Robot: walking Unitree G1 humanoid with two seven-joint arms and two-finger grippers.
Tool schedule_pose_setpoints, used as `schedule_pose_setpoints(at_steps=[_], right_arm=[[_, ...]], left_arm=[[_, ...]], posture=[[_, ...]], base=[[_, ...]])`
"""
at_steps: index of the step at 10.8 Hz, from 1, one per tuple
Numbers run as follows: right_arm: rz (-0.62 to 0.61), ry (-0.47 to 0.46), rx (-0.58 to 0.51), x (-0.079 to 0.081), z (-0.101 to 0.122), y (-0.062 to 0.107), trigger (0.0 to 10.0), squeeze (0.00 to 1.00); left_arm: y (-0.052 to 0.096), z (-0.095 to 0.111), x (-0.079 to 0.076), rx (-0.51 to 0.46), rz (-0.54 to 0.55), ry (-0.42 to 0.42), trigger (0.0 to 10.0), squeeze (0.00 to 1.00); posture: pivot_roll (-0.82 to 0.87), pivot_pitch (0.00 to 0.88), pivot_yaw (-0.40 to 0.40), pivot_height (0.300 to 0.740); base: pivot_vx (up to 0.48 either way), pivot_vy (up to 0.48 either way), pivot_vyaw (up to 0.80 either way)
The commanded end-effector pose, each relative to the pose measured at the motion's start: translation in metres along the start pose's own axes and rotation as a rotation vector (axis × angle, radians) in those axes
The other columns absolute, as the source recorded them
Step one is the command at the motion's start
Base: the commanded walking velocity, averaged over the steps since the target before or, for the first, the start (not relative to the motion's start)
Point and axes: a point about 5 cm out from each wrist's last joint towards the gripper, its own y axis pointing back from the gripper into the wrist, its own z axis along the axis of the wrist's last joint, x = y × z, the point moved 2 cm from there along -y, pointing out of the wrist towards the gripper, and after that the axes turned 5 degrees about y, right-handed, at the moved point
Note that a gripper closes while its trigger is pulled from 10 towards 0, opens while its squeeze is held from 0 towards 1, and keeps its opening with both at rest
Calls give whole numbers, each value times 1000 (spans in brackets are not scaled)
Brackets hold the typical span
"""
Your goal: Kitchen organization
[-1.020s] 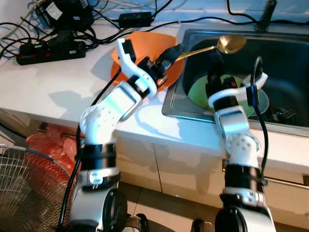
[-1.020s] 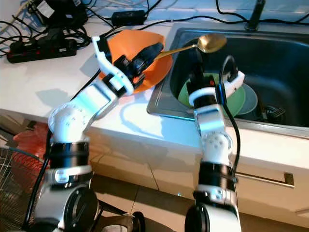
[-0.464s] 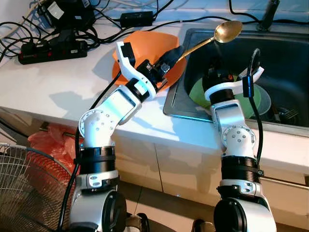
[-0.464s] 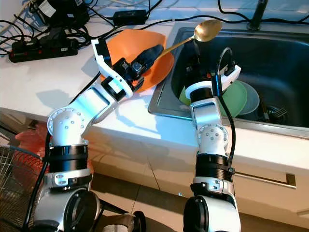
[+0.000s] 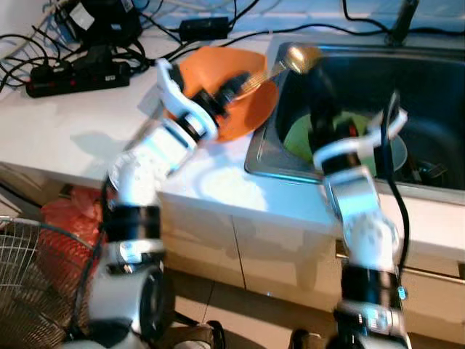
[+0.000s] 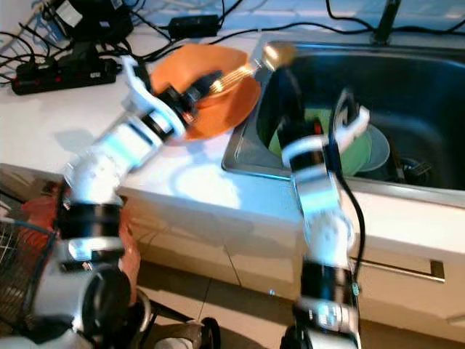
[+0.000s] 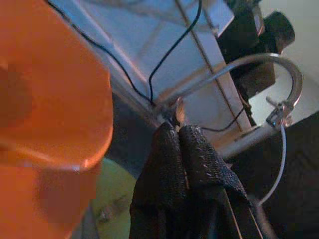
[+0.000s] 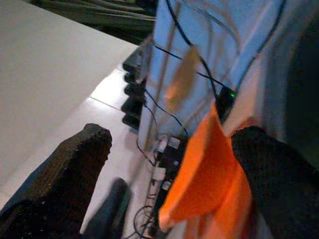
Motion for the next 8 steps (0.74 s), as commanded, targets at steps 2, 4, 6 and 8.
schedule_pose_setpoints(at_steps=[2,4,6,8], right_arm=[[34,-30,2,16,-4,1,10000,0],[48,-49,3,21,-8,-4,10000,0],[63,-69,12,27,-12,-10,10000,0],[68,-83,17,29,-16,-16,10000,0]], left_arm=[[-2,-1,-2,2,-14,-6,0,0],[-4,-12,-7,43,-45,18,0,0],[-6,-24,-9,78,-60,33,0,0],[-7,-35,-17,115,-92,53,0,0]], posture=[[6,157,161,740],[11,159,165,740],[12,160,165,740],[14,163,164,740]], base=[[0,0,0],[0,0,0],[0,0,0],[0,0,0]])
